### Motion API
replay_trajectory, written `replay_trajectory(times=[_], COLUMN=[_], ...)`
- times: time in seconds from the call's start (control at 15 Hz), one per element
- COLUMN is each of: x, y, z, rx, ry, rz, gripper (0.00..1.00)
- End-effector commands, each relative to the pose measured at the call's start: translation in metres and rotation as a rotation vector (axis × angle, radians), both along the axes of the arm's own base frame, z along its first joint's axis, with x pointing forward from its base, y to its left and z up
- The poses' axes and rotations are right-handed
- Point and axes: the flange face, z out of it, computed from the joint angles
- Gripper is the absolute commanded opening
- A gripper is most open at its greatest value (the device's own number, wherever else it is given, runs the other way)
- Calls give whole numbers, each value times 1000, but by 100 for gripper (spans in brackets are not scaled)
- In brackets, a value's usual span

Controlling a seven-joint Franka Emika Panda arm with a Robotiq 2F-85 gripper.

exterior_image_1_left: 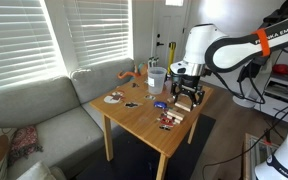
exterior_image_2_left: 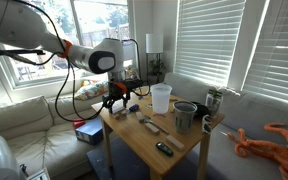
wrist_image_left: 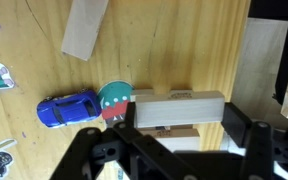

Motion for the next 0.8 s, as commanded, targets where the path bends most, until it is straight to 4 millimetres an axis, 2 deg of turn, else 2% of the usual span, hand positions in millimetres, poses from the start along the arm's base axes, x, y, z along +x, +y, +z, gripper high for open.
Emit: replay_trajectory(times=[0.0, 0.73], x=[11, 18], y=[4, 11], z=[0, -10], rx=[24, 36], ry=[5, 9], rz=[16, 13], gripper=[60, 60])
